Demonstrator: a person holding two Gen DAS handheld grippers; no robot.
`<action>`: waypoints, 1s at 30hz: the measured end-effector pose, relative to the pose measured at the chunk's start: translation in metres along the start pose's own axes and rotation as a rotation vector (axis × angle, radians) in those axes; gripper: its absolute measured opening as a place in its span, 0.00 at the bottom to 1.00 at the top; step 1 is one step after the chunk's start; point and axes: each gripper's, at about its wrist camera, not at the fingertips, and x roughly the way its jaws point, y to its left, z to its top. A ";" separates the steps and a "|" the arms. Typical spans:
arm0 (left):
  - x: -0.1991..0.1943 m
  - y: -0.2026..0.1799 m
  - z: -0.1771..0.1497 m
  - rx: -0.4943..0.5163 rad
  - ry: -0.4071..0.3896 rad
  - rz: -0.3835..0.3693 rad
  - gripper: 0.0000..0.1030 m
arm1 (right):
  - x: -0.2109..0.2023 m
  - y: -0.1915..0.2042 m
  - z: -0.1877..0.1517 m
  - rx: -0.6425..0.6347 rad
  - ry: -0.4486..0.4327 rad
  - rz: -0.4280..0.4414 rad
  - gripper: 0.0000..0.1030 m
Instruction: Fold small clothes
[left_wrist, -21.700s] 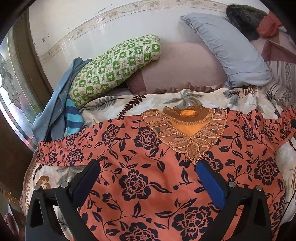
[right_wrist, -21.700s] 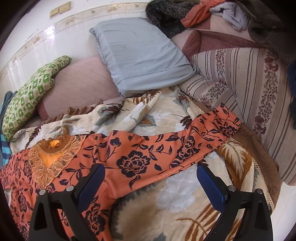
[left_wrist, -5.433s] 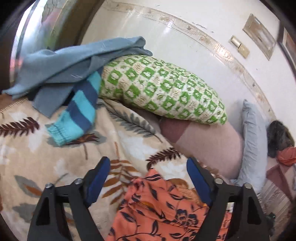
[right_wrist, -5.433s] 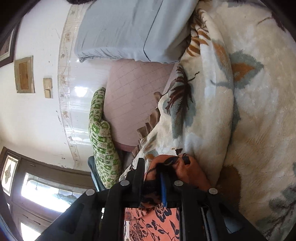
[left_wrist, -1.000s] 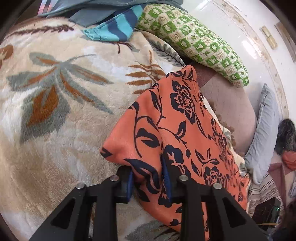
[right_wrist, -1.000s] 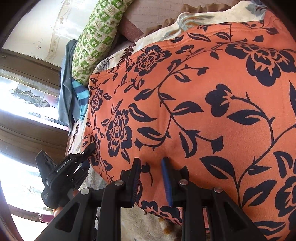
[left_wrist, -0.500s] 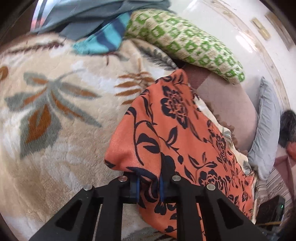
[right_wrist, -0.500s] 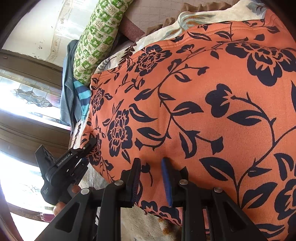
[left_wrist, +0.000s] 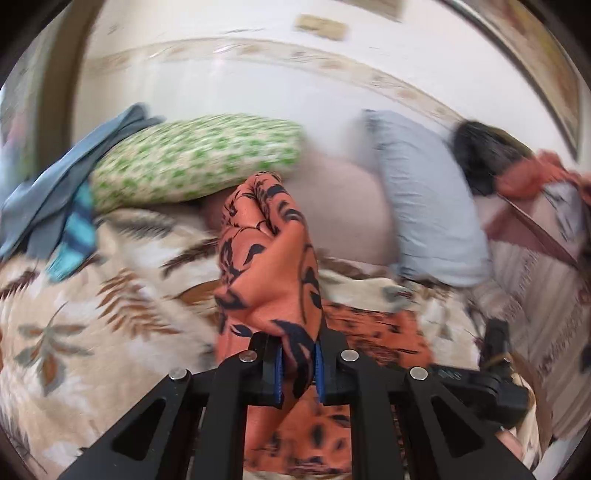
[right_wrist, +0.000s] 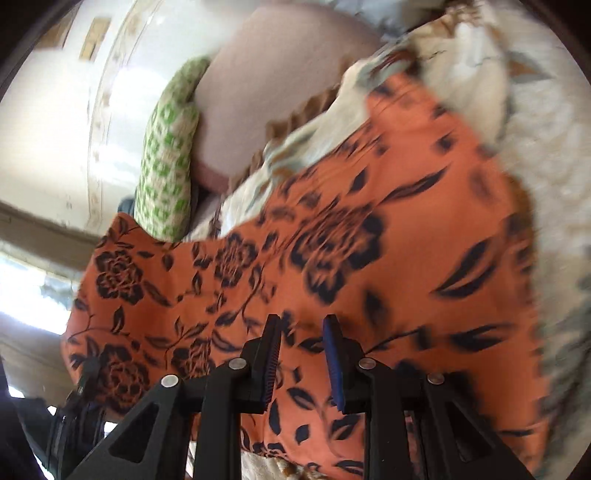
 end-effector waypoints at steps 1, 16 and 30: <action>0.003 -0.025 -0.004 0.034 0.004 -0.038 0.13 | -0.010 -0.008 0.005 0.020 -0.025 0.004 0.26; 0.035 -0.082 -0.061 0.231 0.193 -0.116 0.66 | -0.105 -0.074 0.048 0.187 -0.198 0.038 0.27; 0.098 -0.025 -0.087 0.297 0.427 0.099 0.69 | -0.018 -0.007 0.005 -0.117 0.166 -0.144 0.20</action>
